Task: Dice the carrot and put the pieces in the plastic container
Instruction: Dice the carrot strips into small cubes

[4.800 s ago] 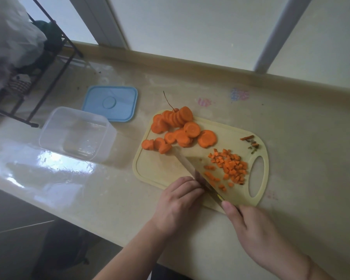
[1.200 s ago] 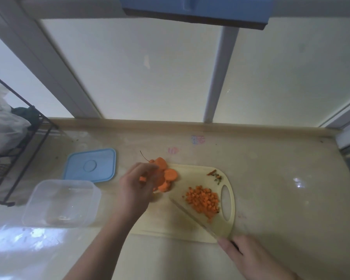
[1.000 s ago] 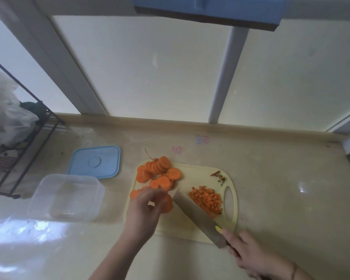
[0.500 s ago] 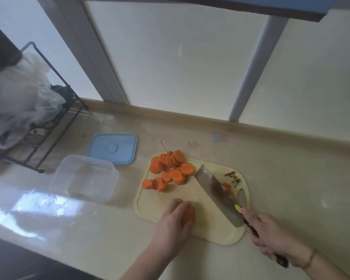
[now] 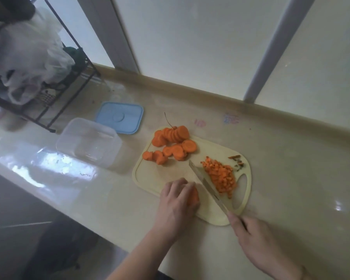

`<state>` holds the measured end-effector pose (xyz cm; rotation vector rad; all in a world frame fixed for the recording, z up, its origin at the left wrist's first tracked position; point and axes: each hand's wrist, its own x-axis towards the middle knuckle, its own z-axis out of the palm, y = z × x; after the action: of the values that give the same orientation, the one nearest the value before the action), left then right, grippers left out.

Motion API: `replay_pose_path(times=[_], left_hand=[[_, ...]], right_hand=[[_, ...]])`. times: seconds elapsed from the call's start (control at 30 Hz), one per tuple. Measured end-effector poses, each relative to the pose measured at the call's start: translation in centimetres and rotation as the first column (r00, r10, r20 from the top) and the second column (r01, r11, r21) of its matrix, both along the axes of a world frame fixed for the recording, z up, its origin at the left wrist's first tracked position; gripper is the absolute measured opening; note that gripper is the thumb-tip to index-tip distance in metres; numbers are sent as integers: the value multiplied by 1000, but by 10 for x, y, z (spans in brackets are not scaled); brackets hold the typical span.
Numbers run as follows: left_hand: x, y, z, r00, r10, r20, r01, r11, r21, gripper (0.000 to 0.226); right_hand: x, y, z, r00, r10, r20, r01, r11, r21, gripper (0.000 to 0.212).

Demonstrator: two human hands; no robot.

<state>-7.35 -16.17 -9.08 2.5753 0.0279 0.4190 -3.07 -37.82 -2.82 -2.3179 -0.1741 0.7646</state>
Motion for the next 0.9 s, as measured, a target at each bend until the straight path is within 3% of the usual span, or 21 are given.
replay_pose_path(times=[0.1, 0.3, 0.5, 0.63, 0.9], left_hand=[[0, 0, -6, 996, -58, 64, 58, 998, -9, 15], [1, 6, -10, 984, -158, 84, 161, 986, -33, 14], [-2, 16, -22, 972, -211, 101, 212, 977, 5, 18], [-2, 16, -20, 970, -220, 105, 224, 974, -30, 17], [-2, 15, -21, 973, -202, 116, 210, 976, -57, 16]], right_hand=[[-7, 6, -1, 998, 43, 37, -43, 999, 14, 56], [-11, 12, 4, 1000, 24, 12, -24, 999, 23, 69], [-13, 6, 4, 995, 60, 85, -61, 998, 12, 52], [-16, 3, 0, 996, 54, 73, -55, 998, 8, 86], [-13, -13, 7, 997, 48, 60, -40, 992, -120, 71]])
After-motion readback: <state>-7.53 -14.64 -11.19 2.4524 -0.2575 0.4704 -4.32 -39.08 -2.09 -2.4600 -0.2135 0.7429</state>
